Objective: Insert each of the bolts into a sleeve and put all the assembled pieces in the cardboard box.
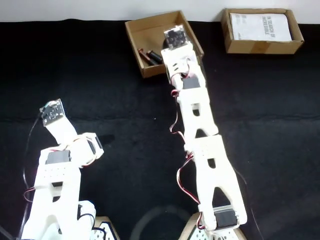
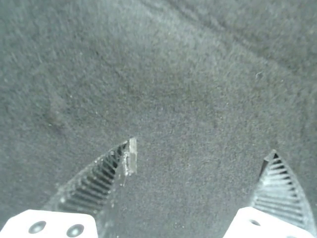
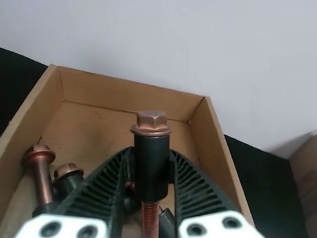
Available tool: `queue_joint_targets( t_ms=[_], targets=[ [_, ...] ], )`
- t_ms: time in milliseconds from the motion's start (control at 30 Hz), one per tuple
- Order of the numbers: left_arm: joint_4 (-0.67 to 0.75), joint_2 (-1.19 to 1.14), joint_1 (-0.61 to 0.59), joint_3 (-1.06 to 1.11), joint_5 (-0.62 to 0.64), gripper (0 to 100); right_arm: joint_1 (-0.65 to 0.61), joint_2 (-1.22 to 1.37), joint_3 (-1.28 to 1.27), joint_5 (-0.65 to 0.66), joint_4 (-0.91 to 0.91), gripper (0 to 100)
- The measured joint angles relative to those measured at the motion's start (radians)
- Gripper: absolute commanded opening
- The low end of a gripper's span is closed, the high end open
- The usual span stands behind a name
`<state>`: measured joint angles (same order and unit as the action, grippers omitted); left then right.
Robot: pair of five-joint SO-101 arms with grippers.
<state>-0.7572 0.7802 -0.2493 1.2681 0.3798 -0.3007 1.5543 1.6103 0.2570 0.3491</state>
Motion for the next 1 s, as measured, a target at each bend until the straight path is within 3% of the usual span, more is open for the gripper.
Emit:
queue_joint_targets(
  t_ms=[333,433,833,1000],
  targets=[
    [0.0,0.0,-0.003,0.0,0.0,38,0.0,-0.003,0.029,0.0,0.023,14.9],
    [0.0,0.0,-0.003,0.0,0.0,38,0.0,-0.008,0.029,-0.057,0.086,14.9],
    [-0.008,0.0,-0.003,-0.057,0.0,38,0.018,-0.451,0.029,-0.35,0.603,14.8],
    [-0.157,0.0,-0.003,-0.212,0.0,38,0.021,-0.647,0.029,-0.397,0.845,14.8]
  ],
)
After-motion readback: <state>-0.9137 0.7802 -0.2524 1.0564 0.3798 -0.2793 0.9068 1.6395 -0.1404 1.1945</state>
